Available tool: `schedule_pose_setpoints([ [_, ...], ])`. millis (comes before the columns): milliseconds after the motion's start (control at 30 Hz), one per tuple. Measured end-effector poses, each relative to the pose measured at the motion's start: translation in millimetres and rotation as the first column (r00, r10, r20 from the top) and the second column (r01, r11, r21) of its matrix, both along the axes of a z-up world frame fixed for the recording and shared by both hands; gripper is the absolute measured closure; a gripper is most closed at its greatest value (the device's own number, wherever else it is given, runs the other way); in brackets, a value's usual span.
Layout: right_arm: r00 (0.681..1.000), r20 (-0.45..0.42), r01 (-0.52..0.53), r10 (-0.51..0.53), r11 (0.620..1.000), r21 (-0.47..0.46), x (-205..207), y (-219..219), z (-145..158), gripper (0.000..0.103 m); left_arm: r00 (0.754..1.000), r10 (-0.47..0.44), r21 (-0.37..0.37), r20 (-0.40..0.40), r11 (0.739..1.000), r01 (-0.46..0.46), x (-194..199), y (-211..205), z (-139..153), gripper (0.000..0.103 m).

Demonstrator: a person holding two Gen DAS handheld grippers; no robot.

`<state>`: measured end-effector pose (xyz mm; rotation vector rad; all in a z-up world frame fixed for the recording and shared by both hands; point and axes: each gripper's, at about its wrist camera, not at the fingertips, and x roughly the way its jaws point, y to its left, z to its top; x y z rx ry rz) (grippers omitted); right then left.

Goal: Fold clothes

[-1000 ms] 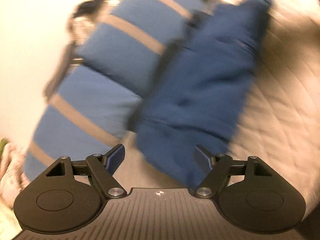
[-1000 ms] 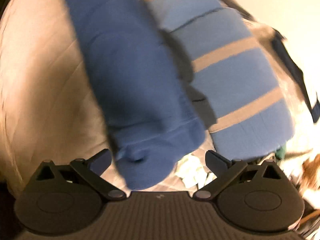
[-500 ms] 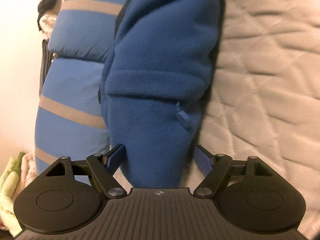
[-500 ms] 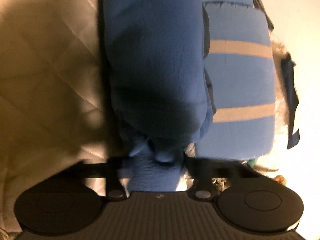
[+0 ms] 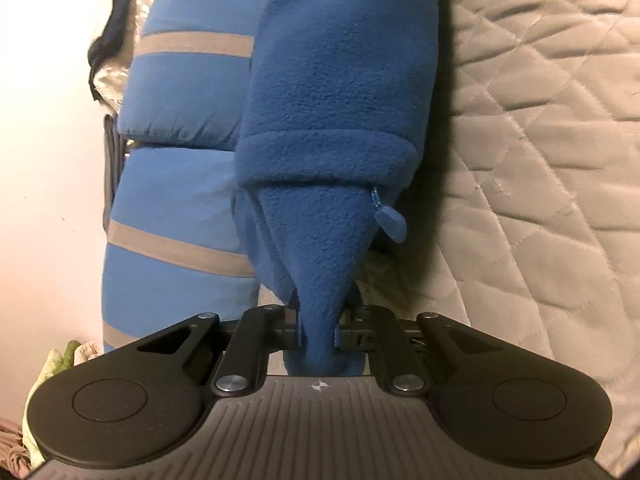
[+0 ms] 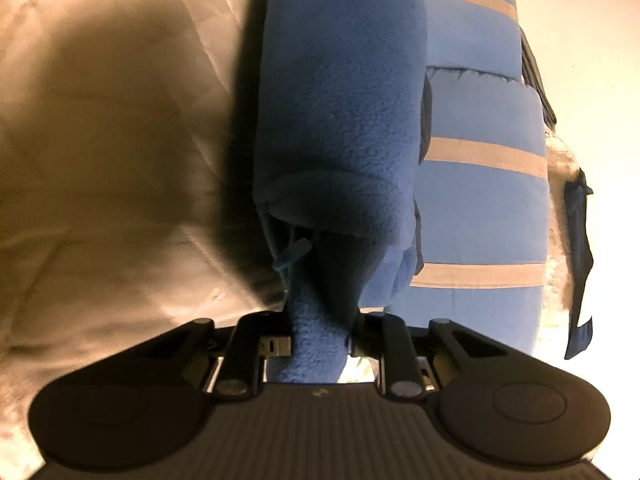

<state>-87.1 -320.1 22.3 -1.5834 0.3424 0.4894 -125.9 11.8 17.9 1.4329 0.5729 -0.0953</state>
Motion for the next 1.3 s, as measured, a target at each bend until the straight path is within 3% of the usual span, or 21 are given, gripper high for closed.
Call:
schedule_pose_setpoints([
  [233,0.982,-0.191,0.001,-0.006,1.000,-0.027,-40,-1,38,0.082,0.992,-0.068,-0.024,-0.104,0.998,0.066,-51,-7,28,0.090],
  [367,0.962,-0.272,-0.010,-0.002,0.999,-0.041,-61,0,53,0.082,0.982,-0.060,-0.079,-0.178,0.996,0.046,-62,-3,38,0.091],
  [600,0.933,-0.361,-0.053,0.009,0.992,-0.111,-76,8,51,0.079,0.965,-0.059,-0.107,-0.256,0.994,0.032,-73,-4,32,0.090],
  [633,0.932,-0.361,-0.043,-0.001,0.993,-0.113,-73,9,50,0.072,0.962,-0.062,-0.103,-0.266,0.994,0.036,-71,-4,29,0.090],
  [667,0.932,-0.363,-0.029,-0.012,0.994,-0.106,-73,7,49,0.049,0.960,-0.065,-0.101,-0.271,0.994,0.038,-70,-4,26,0.088],
  [733,0.930,-0.367,-0.006,-0.022,0.997,-0.074,-74,2,49,0.021,0.955,-0.068,-0.106,-0.290,0.994,0.039,-64,-3,22,0.081],
  [767,0.931,-0.364,-0.005,-0.014,0.999,-0.049,-74,1,54,0.002,0.951,-0.069,-0.112,-0.303,0.993,0.037,-61,-3,21,0.072],
  [800,0.927,-0.374,-0.012,0.004,1.000,-0.019,-76,-2,62,0.000,0.947,-0.063,-0.126,-0.315,0.992,0.024,-58,-2,24,0.059],
  [867,0.900,-0.435,-0.010,0.027,0.999,0.040,-71,-9,82,0.000,0.936,-0.071,-0.201,-0.344,0.980,0.001,-54,1,42,0.048],
  [967,0.860,-0.510,0.060,0.021,0.988,0.143,-52,-13,112,0.000,0.907,-0.131,-0.343,-0.400,0.939,-0.016,-52,7,80,0.041],
  [1000,0.839,-0.543,0.093,0.020,0.979,0.179,-44,-15,122,0.000,0.903,-0.144,-0.405,-0.406,0.914,-0.036,-60,9,92,0.038],
  [1033,0.820,-0.571,0.121,0.022,0.970,0.211,-35,-17,130,0.000,0.898,-0.157,-0.464,-0.410,0.884,-0.057,-67,12,104,0.037],
  [1133,0.784,-0.619,0.185,0.034,0.940,0.286,-10,-19,146,0.000,0.895,-0.173,-0.637,-0.410,0.757,-0.145,-37,30,145,0.031],
  [1167,0.779,-0.626,0.203,0.035,0.930,0.305,-2,-21,150,0.000,0.898,-0.168,-0.668,-0.406,0.725,-0.167,-26,36,152,0.030],
  [1300,0.771,-0.636,0.284,0.025,0.881,0.379,31,-33,162,0.000,0.914,-0.076,-0.683,-0.399,0.690,-0.241,16,55,155,0.030],
])
